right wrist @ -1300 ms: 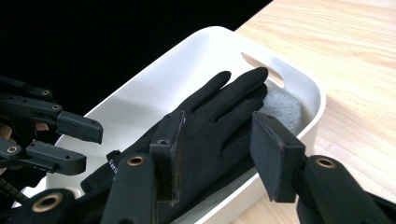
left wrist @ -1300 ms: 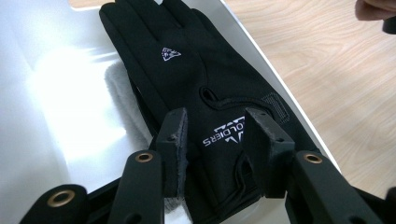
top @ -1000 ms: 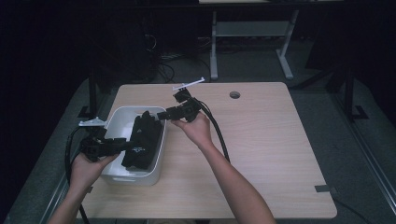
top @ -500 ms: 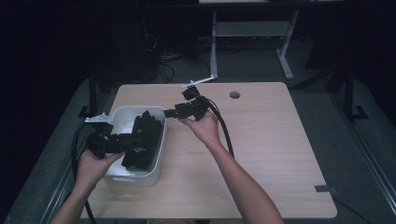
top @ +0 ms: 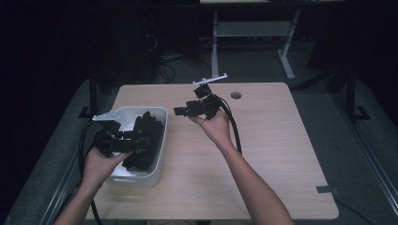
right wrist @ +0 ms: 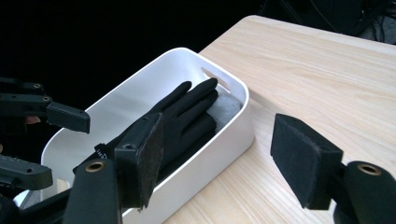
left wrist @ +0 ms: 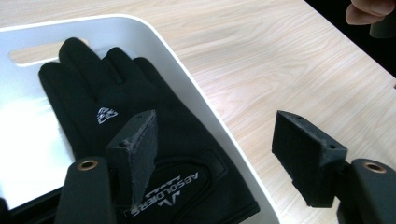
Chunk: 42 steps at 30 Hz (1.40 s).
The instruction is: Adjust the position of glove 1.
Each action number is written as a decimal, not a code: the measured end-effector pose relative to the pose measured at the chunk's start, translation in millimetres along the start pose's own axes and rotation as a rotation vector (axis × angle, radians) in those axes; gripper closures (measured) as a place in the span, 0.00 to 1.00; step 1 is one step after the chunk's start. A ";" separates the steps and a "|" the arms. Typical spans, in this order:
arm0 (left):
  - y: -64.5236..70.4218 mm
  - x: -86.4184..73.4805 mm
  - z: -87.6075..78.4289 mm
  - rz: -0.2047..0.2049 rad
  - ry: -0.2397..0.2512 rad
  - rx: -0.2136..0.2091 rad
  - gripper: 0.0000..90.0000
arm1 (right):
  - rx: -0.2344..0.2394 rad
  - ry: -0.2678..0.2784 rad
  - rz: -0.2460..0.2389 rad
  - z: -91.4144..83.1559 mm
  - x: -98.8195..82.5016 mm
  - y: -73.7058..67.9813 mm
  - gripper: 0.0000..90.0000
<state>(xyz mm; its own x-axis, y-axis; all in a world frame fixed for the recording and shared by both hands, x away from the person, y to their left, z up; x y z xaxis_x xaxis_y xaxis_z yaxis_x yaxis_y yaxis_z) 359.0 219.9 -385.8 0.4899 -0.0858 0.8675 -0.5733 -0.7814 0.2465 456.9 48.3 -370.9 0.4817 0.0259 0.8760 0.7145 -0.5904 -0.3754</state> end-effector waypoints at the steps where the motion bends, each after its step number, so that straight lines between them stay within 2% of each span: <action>1: 1.4 0.5 1.4 -0.005 0.003 0.003 0.33 | -0.007 0.003 0.001 -3.0 0.6 1.7 0.37; 17: 18.8 6.7 12.4 0.018 0.002 -0.031 0.30 | -0.060 0.019 -0.001 -33.7 1.4 22.4 0.32; 24: 24.8 8.1 17.9 0.034 -0.004 -0.038 0.30 | -0.093 0.036 0.010 -50.6 -0.1 35.9 0.31; 30: 29.2 8.7 22.0 0.035 -0.001 -0.047 0.29 | -0.101 0.053 0.023 -60.4 -1.3 42.7 0.30; 42: 45.5 15.1 30.9 0.031 0.013 -0.081 0.27 | -0.129 0.045 -0.008 -83.1 -2.1 51.9 0.30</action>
Point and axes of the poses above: each handheld gripper's, and its own axes: z roughly forward along the jaws, x roughly out of its top, y roughly to its right, the point moved 9 cm from there along z, roughly forward along the jaws, and after that the axes turned 15 degrees about y, right-handed, at the moved point
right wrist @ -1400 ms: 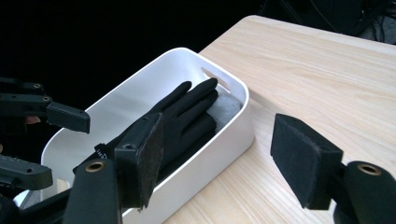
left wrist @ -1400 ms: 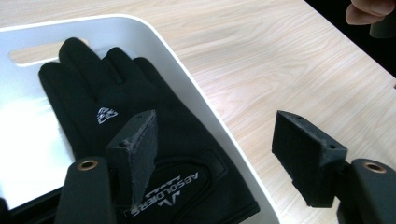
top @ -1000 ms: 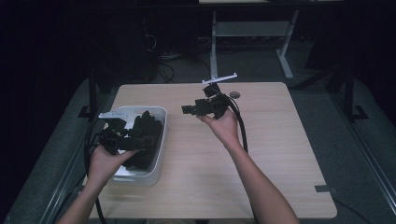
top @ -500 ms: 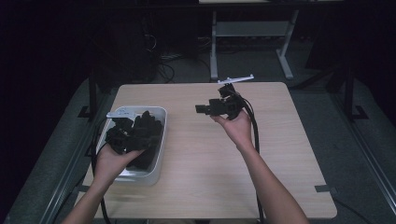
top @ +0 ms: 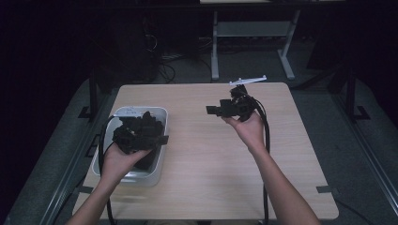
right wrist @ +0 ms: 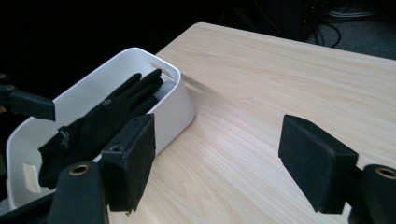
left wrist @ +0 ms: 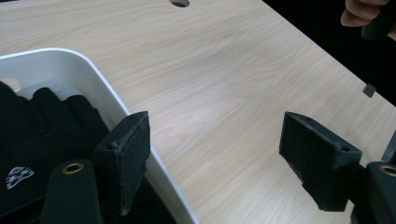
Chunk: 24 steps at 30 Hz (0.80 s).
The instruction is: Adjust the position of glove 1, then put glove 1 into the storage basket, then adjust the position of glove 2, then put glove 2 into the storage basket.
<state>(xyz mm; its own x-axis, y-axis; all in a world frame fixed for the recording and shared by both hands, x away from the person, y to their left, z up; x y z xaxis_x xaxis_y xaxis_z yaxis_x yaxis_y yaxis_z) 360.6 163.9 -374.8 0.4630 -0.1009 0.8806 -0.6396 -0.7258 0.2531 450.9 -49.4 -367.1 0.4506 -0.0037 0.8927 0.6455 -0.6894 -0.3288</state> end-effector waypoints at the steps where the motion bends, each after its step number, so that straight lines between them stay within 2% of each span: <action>1: 1.0 -0.2 1.0 0.003 -0.004 -0.002 0.27 | 0.003 0.002 0.003 -1.9 -0.4 1.0 0.30; 7: 6.8 1.0 5.7 0.017 -0.008 -0.013 0.27 | -0.018 0.001 0.015 -13.7 -7.2 12.2 0.30; 12: 9.7 1.5 6.2 0.017 -0.005 -0.015 0.27 | -0.047 -0.002 0.001 -25.0 -11.4 22.8 0.30; 24: 20.2 3.3 13.8 0.031 -0.012 -0.032 0.26 | -0.079 -0.002 0.038 -46.8 -20.3 40.0 0.29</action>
Point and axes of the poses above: each handheld gripper's, and its own axes: z roughly forward along the jaws, x roughly out of its top, y roughly to its right, the point moved 9 cm from there along z, roughly forward along the jaws, and after that the axes turned 15 degrees about y, right-handed, at the moved point
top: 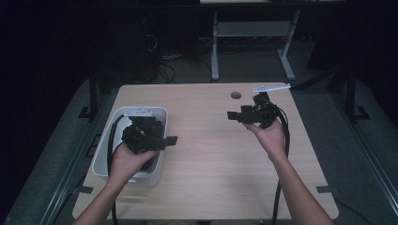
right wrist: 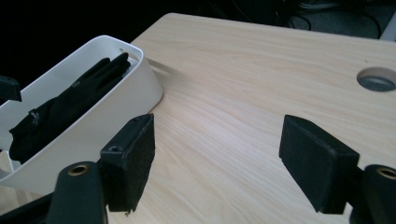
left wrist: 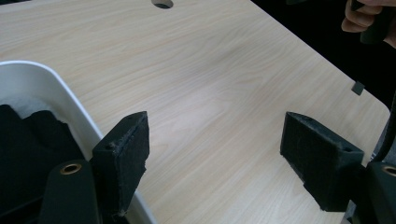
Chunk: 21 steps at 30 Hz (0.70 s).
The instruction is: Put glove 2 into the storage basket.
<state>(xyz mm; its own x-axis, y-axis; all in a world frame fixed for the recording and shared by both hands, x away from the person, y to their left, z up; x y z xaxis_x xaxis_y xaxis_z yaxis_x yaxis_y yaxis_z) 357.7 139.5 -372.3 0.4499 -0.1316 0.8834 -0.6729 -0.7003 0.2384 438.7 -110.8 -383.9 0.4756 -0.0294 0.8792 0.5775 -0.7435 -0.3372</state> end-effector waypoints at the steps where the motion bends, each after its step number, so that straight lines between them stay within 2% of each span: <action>1: 1.2 0.3 0.9 -0.002 0.001 -0.002 0.26 | -0.002 0.003 0.000 -1.5 -0.6 1.8 0.29; 13: 10.4 -0.3 11.3 0.007 -0.011 -0.022 0.26 | -0.009 0.032 0.067 -18.0 -8.8 18.7 0.29; 21: 19.2 0.1 17.2 0.017 -0.009 -0.036 0.26 | -0.042 0.027 0.077 -32.3 -22.9 33.6 0.29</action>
Point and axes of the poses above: each handheld gripper's, and its own axes: z roughly forward along the jaws, x roughly out of its top, y roughly to its right, the point moved 9 cm from there along z, roughly forward along the jaws, and after that the axes turned 15 degrees about y, right-handed, at the moved point
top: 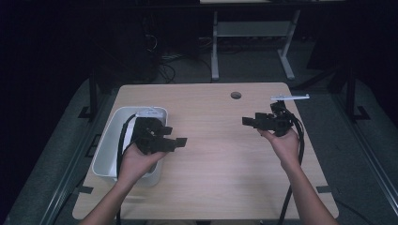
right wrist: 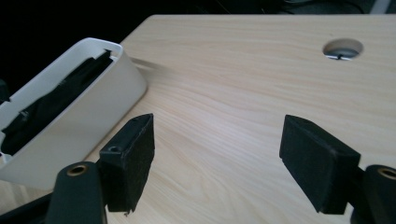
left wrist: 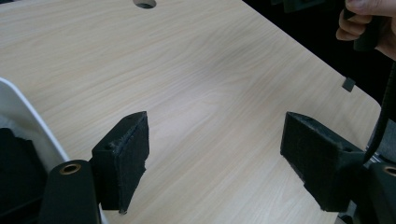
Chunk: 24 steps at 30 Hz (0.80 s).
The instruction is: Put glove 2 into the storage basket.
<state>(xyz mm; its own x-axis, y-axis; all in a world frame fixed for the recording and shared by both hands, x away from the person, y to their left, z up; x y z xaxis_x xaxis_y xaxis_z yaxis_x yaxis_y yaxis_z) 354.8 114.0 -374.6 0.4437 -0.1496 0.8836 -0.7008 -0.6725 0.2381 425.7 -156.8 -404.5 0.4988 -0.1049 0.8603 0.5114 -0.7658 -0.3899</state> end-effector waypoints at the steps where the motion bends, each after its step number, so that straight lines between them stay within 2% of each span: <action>1: 1.1 -0.3 0.7 0.001 -0.002 0.000 0.26 | -0.001 0.005 0.006 -2.0 -1.6 2.3 0.29; 11: 13.5 -3.2 16.8 0.014 -0.014 -0.023 0.25 | -0.034 0.001 0.041 -17.3 -20.9 26.6 0.29; 23: 28.1 -7.7 30.5 0.020 -0.024 -0.049 0.25 | -0.059 0.000 0.045 -30.8 -32.9 39.8 0.29; 24: 27.9 -8.1 31.1 0.031 -0.026 -0.050 0.25 | -0.063 -0.003 0.045 -32.5 -34.3 41.1 0.29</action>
<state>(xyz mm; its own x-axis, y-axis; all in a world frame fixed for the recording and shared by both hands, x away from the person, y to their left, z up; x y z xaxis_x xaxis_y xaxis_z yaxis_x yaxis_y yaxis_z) 349.0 73.9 -387.7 0.4353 -0.1884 0.8804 -0.7411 -0.6302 0.2316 406.9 -205.3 -439.4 0.5224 -0.1390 0.8413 0.4430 -0.7988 -0.4070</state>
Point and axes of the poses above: each handheld gripper's, and its own axes: z roughly forward along the jaws, x roughly out of its top, y roughly to its right, the point moved 9 cm from there along z, roughly forward along the jaws, and after that the axes turned 15 degrees about y, right-handed, at the moved point
